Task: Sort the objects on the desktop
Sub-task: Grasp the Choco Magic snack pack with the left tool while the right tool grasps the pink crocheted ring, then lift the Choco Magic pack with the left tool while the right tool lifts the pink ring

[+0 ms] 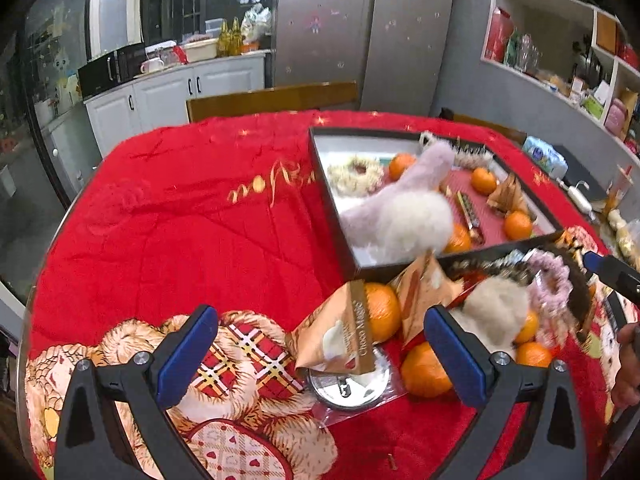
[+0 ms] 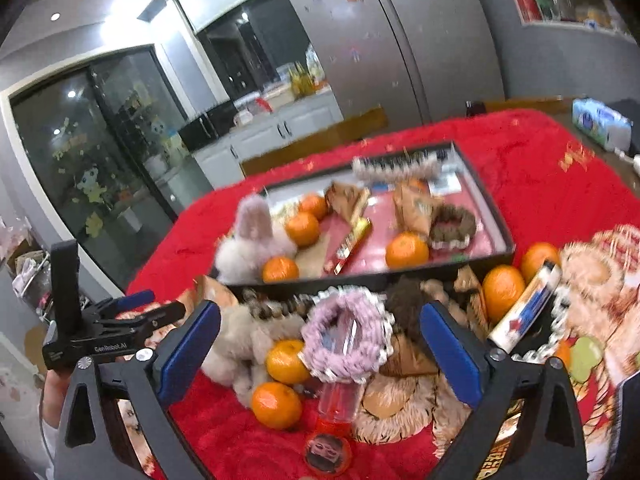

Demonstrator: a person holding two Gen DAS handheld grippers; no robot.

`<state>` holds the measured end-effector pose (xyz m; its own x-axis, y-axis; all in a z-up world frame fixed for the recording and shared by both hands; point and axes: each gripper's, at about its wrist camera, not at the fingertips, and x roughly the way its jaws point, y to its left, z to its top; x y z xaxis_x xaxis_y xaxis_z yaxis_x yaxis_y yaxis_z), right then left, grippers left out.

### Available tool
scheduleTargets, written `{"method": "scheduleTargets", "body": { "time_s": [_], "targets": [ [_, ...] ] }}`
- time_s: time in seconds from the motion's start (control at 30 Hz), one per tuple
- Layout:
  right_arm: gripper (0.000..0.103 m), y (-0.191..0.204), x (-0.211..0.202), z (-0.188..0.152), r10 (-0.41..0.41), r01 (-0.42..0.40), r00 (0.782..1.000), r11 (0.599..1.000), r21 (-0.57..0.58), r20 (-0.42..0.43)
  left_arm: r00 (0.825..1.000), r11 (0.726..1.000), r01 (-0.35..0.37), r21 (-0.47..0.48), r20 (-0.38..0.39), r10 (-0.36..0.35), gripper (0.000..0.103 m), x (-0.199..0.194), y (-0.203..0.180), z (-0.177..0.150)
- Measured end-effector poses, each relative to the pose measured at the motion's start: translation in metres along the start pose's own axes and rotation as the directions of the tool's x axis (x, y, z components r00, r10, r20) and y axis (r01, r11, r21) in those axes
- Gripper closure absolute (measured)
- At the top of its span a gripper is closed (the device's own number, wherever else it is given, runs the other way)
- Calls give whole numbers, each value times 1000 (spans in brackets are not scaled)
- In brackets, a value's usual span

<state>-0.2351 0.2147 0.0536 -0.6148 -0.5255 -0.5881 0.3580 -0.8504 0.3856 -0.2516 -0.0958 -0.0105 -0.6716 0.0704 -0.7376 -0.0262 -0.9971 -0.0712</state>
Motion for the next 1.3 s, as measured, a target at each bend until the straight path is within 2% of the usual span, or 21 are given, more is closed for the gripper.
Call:
{"method": "scheduleTargets", "body": {
  "time_s": [0.13,0.27,0.37,0.5,0.57,0.63,0.7,0.8,1.0,1.13,1.3],
  "targets": [
    [11,-6,13,-8,16,-15,998,1000,20,-58,1000,1000,-7,3,-10,7,0,11,3,-1],
    [14,-6,17,-12,-7,7,998,1000,4,-68,1000,1000,5,-25,-1,-5,1,15,8,1],
    [19,-8,17,-13,-11,11,998,1000,13,-57,1000,1000,6,-14,-11,-7,8,22,5,1],
    [40,-16,18,-12,-41,43,997,999,28,-63,998,998,54,-37,-12,-55,18,24,6,-1],
    [44,-19,17,-11,-36,38,998,998,42,-60,997,996,81,-46,-10,-81,24,24,6,-2],
    [48,-20,18,-11,-40,42,997,998,41,-60,993,992,115,-49,-5,-115,40,23,4,-3],
    [51,-19,16,-12,-55,57,997,998,30,-60,990,989,141,-45,-1,-141,49,21,1,-5],
    [65,-19,16,-12,-95,96,994,995,10,-60,991,991,134,-28,9,-134,61,16,-4,-6],
    [78,-23,16,-12,-129,130,990,991,15,-64,993,993,117,-25,14,-117,64,11,-8,-8],
    [79,-22,15,-12,-131,132,990,991,11,-61,993,993,114,-25,27,-113,77,4,-7,-9],
    [86,-22,9,-11,-98,98,995,995,27,-27,995,995,98,-17,17,-97,80,3,-2,-13]
  ]
}}
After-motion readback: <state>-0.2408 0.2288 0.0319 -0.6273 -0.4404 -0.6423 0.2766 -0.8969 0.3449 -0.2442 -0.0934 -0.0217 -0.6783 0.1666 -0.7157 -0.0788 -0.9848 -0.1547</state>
